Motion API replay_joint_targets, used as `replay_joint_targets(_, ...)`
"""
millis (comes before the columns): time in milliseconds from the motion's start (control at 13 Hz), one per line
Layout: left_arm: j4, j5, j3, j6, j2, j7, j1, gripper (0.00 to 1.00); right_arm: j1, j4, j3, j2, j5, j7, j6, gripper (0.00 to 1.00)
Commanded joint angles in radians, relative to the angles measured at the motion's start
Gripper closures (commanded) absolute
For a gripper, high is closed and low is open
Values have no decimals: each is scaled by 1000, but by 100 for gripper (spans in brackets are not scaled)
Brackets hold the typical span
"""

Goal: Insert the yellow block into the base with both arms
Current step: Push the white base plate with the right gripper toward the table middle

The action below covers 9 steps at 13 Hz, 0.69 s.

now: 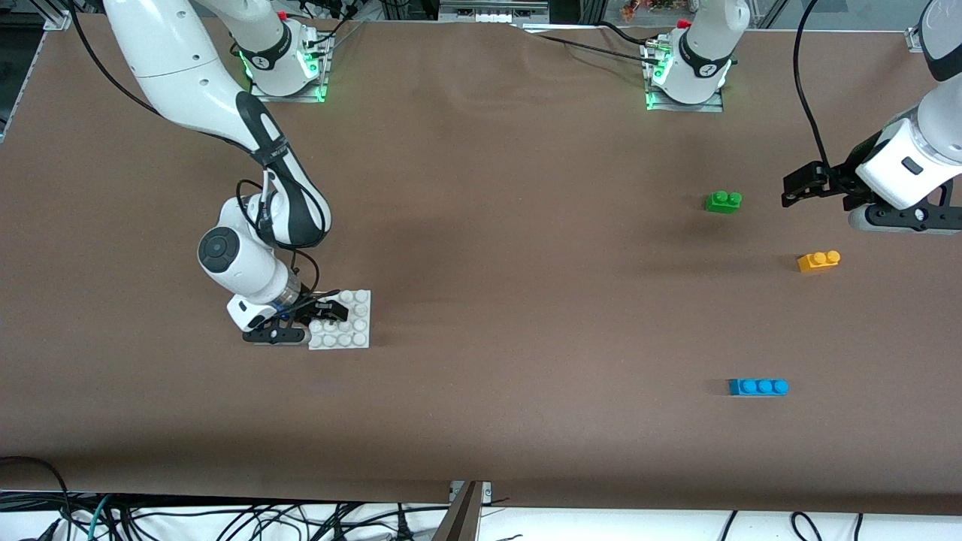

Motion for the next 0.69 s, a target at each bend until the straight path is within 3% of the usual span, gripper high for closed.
replay_joint_targets(0, 6, 13, -7, -9, 0, -6, 3, 0, 45, 7, 2, 21, 23, 48, 20, 35)
replay_joint_targets(617, 6, 13, -7, -10, -1, -6, 3, 0, 154, 30, -1, 31, 20, 129, 21, 35)
